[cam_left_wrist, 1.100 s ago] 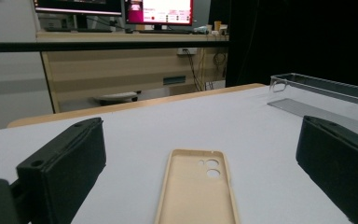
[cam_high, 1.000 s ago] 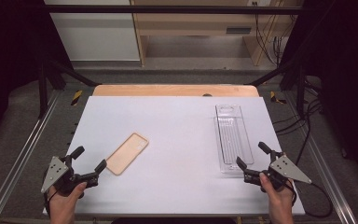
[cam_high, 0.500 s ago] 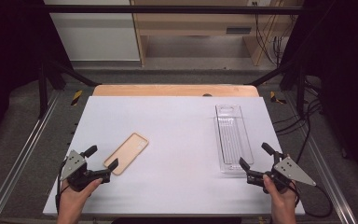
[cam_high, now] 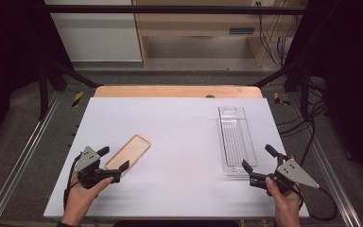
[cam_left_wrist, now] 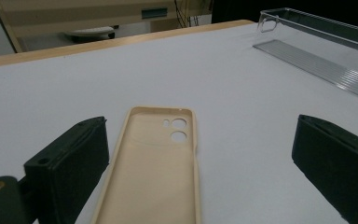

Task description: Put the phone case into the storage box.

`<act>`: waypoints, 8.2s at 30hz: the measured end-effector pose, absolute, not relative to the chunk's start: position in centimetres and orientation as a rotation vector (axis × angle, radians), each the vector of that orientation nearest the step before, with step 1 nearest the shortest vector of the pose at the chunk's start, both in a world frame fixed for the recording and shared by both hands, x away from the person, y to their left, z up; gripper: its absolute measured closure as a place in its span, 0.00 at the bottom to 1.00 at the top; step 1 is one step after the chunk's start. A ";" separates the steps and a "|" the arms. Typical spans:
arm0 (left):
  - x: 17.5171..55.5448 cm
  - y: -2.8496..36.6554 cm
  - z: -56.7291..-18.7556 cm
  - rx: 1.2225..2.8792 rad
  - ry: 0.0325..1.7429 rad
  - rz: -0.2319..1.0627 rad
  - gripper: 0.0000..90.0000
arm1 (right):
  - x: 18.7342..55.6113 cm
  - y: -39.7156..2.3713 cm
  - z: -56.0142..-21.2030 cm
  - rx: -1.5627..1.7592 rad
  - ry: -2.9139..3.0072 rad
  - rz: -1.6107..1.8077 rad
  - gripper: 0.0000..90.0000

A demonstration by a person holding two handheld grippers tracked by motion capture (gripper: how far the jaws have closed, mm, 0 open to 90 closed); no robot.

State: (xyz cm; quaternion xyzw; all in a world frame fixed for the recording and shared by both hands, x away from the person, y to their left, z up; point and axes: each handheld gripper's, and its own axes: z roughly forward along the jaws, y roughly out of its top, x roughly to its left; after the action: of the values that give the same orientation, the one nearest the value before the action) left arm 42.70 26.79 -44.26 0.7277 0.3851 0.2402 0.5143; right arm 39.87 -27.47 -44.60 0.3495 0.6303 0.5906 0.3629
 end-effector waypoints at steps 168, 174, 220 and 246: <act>43.2 12.7 -42.4 2.191 0.774 0.341 0.84 | 39.8 -28.1 -45.6 0.977 1.661 1.507 0.04; 42.4 13.7 -42.8 2.169 0.805 0.361 0.53 | 39.8 -28.0 -45.6 0.977 1.661 1.506 0.04; 42.1 14.6 -47.7 2.341 0.787 0.230 0.07 | 39.9 -27.8 -45.7 0.975 1.677 1.516 0.04; 40.9 14.4 -48.0 2.334 0.747 0.342 0.13 | 39.9 -27.7 -45.7 0.963 1.687 1.503 0.04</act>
State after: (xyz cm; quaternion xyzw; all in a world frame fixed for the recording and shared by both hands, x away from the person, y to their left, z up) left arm 40.89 14.41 -48.04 0.8913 0.2851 0.1306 0.3274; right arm 39.85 -27.70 -45.66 0.3693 0.6470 0.5764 0.3358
